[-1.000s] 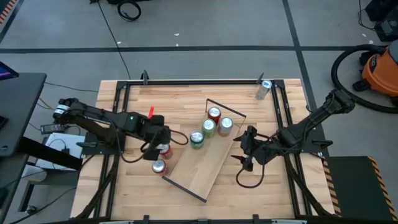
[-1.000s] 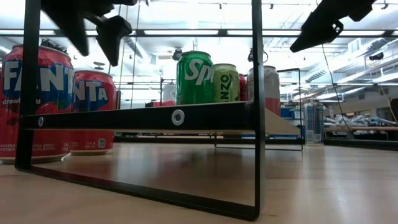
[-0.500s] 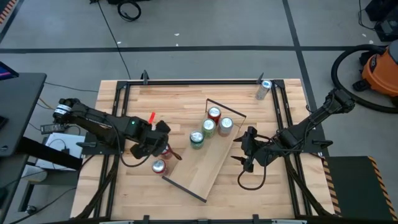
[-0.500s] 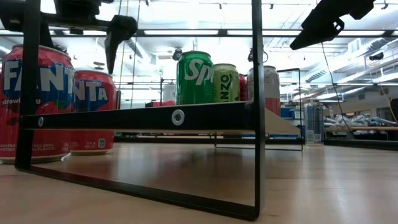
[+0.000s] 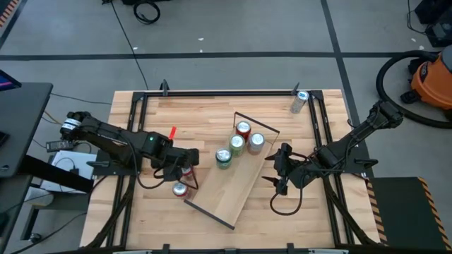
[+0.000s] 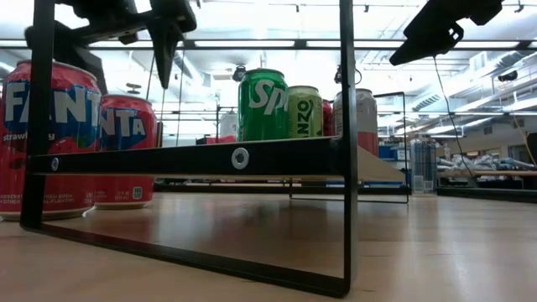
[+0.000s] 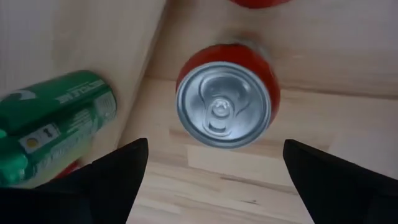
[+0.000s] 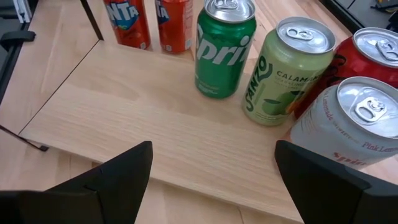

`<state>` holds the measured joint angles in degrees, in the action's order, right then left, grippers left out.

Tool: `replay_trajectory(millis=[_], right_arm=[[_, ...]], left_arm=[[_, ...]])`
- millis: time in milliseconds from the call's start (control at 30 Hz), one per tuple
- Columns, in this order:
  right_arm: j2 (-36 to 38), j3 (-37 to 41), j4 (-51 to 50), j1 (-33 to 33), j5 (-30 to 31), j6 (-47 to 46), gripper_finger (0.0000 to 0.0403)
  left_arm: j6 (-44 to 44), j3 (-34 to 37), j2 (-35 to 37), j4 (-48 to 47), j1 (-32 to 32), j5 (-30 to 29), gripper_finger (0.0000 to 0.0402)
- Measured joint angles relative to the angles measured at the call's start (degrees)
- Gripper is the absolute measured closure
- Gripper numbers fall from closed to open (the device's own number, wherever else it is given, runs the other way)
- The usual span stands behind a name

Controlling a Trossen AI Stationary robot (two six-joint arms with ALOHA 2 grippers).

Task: Place canned beverage on shelf
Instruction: Put the top red soda can on the shelf

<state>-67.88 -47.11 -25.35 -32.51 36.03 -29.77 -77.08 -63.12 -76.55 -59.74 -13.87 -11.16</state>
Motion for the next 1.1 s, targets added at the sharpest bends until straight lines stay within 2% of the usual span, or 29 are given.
replay_trajectory(millis=[167,1100], right_arm=[[0.0,0.0,0.0,0.0,0.4,0.0,0.0053],[0.0,0.0,0.0,0.1,0.6,0.4,0.0053]], left_arm=[[-3.5,0.0,-1.4,-0.4,0.0,0.0,0.0017],[-3.3,0.0,-11.7,1.9,-0.2,3.4,0.0017]])
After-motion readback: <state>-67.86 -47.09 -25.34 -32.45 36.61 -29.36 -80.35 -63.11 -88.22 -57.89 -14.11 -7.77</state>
